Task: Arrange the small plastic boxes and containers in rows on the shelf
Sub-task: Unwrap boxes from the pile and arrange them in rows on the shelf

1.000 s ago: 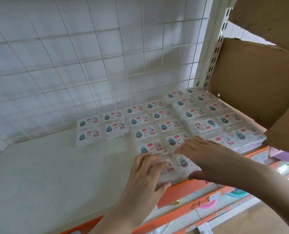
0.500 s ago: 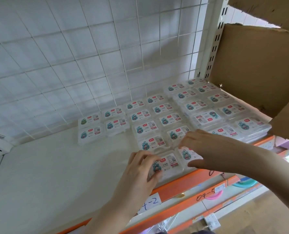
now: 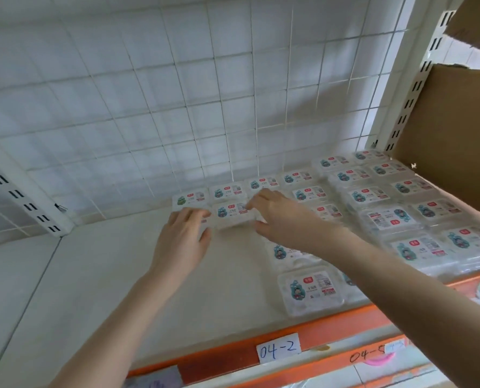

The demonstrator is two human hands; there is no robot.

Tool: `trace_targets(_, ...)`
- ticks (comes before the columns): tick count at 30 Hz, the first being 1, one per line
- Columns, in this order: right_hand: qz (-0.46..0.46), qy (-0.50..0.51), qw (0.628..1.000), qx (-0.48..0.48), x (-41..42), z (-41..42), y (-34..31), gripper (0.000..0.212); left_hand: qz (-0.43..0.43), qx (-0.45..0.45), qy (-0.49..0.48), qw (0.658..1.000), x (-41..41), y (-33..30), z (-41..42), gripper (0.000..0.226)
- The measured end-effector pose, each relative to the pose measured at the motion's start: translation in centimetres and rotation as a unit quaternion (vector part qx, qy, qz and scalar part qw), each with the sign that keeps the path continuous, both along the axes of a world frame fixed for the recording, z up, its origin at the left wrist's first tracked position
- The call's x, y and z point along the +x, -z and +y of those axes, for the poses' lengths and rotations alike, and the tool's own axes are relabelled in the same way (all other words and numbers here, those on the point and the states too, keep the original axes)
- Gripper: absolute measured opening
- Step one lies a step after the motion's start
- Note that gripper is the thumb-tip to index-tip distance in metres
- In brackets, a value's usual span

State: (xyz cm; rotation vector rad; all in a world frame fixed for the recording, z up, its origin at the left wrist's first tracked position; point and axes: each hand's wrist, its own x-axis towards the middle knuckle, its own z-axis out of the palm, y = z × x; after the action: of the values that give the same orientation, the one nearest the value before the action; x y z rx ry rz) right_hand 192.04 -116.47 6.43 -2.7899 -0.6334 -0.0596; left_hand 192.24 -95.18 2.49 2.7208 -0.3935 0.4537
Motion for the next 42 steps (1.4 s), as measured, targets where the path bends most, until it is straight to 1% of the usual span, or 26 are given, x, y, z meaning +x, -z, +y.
trace_targets(2,0.016,-0.007,0.999,-0.036,1.9,2.2,0.8,0.042,0.032,0.030,-0.017,0.999,1.7,0.2,1.3,0.035)
trace_targets(5,0.011,-0.009,0.996,-0.085,3.6,4.5,1.9,0.044,0.076,0.061,-0.011,0.995,2.8,0.6,2.4,0.045)
trace_targets(7,-0.007,0.005,0.993,-0.115,4.0,5.4,2.6,0.044,0.078,0.071,0.006,0.994,2.8,0.8,2.8,0.048)
trace_targets(10,-0.019,0.020,0.986,-0.162,4.1,6.0,2.9,0.052,0.080,0.093,0.005,0.992,2.7,0.8,3.2,0.056)
trace_targets(13,-0.016,0.002,0.983,-0.184,4.2,5.9,2.2,0.048,0.129,0.128,-0.002,0.983,2.8,0.3,3.7,0.070)
trace_targets(15,-0.010,-0.017,0.984,-0.175,4.1,5.7,1.9,0.049,0.161,0.127,0.012,0.979,2.6,0.0,4.0,0.074)
trace_targets(17,-0.014,-0.027,0.988,-0.152,3.8,5.4,1.8,0.053,0.173,0.087,0.021,0.981,2.2,-0.5,4.1,0.073)
trace_targets(20,-0.005,-0.023,0.998,-0.061,3.6,4.3,1.2,0.060,0.134,0.032,0.033,0.990,2.1,-1.7,3.7,0.069)
trace_targets(23,0.013,0.003,1.000,0.012,3.8,2.5,-0.2,0.065,0.081,0.015,0.040,0.996,3.0,-3.1,2.4,0.066)
trace_targets(28,0.031,0.055,0.994,0.089,4.9,-1.4,-2.0,0.069,0.064,-0.028,0.062,0.996,5.4,-4.1,-1.5,0.062)
trace_targets(30,0.022,0.080,0.994,0.069,5.8,-3.1,-2.1,0.068,0.061,-0.033,0.069,0.995,6.4,-4.2,-3.5,0.062)
trace_targets(35,0.007,0.119,0.992,-0.034,7.8,-6.4,-1.7,0.065,0.076,0.026,0.093,0.992,8.7,-3.5,-8.5,0.059)
trace_targets(38,0.010,0.111,0.990,-0.086,8.6,-7.7,-1.2,0.065,0.084,0.052,0.096,0.990,9.9,-2.9,-10.6,0.052)
trace_targets(42,0.018,0.078,0.990,-0.120,9.5,-8.8,-0.5,0.063,0.108,0.058,0.093,0.988,11.0,-2.2,-12.0,0.045)
